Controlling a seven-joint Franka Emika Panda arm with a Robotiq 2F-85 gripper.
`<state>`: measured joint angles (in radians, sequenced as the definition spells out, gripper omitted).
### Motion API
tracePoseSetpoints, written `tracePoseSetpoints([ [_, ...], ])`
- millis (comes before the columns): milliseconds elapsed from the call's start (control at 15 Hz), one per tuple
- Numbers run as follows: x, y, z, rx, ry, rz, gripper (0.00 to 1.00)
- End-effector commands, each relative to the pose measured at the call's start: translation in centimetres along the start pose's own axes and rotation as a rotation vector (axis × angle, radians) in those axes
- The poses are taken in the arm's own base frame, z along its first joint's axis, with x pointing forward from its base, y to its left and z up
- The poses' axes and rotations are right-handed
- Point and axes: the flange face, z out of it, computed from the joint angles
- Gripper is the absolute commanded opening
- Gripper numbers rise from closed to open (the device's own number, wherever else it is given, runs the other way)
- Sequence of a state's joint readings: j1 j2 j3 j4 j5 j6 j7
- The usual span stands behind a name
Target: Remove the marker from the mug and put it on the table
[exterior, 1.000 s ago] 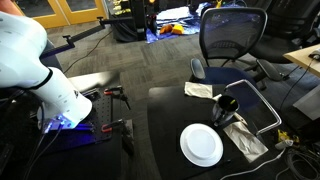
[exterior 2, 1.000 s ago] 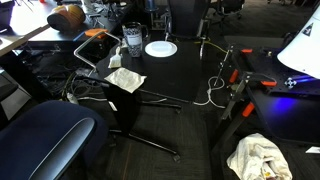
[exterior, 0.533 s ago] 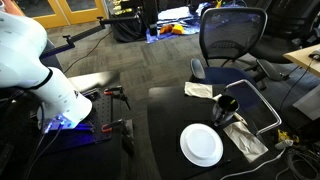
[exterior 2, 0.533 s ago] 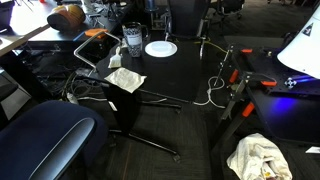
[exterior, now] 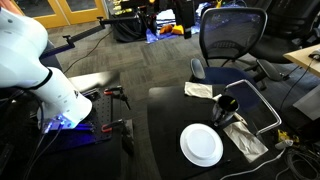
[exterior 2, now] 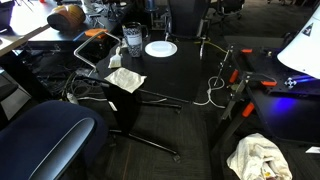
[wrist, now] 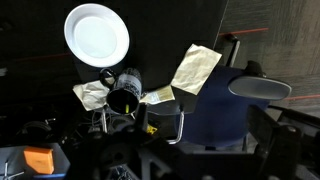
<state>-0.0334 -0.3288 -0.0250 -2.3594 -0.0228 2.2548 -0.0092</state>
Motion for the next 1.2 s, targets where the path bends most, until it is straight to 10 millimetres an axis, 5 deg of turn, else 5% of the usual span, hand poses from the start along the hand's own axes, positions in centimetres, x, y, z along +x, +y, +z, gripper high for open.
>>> tracePoseSetpoints([
  [0,4.4,1.2,2.6,-0.039,0.019,0.024,1.00],
  [600,7.5,6.0,9.6,-0.054,-0.081,0.053,1.00],
  [1133,7.0,5.7,10.3,-0.046,-0.092,0.067,1.00],
])
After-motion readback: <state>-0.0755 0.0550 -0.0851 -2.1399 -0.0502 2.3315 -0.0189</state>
